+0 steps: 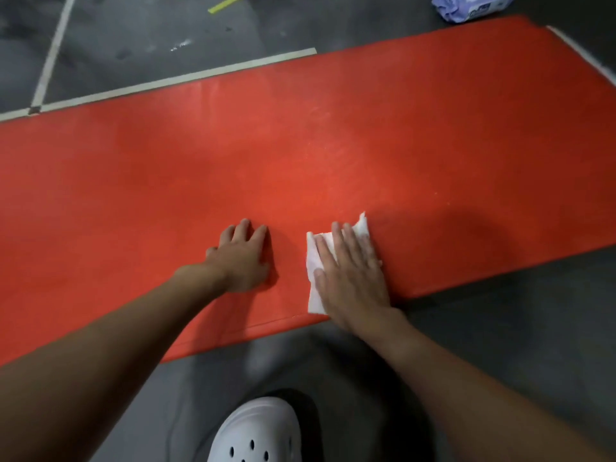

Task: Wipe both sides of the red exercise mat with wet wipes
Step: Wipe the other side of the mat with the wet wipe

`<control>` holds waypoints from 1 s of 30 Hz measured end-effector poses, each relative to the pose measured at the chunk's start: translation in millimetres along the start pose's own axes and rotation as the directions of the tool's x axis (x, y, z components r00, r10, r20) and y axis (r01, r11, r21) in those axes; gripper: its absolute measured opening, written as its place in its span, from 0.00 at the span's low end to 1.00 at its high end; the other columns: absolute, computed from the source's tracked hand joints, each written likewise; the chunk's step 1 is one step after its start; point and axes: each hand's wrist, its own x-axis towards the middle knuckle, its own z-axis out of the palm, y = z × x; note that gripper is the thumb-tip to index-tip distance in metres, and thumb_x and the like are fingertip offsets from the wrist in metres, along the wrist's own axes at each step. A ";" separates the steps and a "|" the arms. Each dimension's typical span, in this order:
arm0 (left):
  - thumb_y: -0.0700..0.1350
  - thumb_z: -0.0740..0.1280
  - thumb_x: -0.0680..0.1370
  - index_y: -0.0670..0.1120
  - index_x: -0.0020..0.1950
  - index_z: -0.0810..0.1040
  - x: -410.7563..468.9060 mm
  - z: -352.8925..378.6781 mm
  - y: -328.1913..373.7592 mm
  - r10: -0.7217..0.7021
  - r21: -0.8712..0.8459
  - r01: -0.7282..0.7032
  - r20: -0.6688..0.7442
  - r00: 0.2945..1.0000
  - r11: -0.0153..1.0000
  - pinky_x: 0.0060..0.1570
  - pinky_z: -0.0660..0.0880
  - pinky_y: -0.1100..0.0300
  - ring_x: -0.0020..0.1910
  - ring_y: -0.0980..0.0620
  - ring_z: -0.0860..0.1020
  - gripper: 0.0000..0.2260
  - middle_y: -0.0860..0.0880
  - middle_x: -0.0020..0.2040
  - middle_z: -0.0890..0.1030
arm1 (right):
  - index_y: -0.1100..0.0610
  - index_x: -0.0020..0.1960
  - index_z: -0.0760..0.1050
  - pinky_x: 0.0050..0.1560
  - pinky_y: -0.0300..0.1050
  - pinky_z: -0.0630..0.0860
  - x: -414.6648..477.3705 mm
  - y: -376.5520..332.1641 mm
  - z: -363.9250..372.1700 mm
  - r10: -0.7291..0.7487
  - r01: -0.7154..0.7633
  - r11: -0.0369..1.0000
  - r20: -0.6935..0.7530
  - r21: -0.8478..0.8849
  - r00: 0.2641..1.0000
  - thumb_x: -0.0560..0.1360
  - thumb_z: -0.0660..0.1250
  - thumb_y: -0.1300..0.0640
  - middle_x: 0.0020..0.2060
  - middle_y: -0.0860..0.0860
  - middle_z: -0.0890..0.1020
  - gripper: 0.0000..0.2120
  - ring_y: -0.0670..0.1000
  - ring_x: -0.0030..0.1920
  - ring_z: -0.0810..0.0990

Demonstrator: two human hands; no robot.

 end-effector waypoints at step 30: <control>0.55 0.67 0.75 0.56 0.69 0.60 8.5 -15.2 -0.7 0.035 0.037 -0.031 -0.120 0.992 0.999 0.52 0.70 0.41 0.63 0.40 0.63 0.26 0.47 0.64 0.63 | 0.55 0.80 0.53 0.77 0.61 0.43 54.1 -21.7 6.5 0.032 -0.032 0.999 0.011 -0.006 0.999 0.80 0.48 0.44 0.79 0.61 0.51 0.31 0.58 0.80 0.46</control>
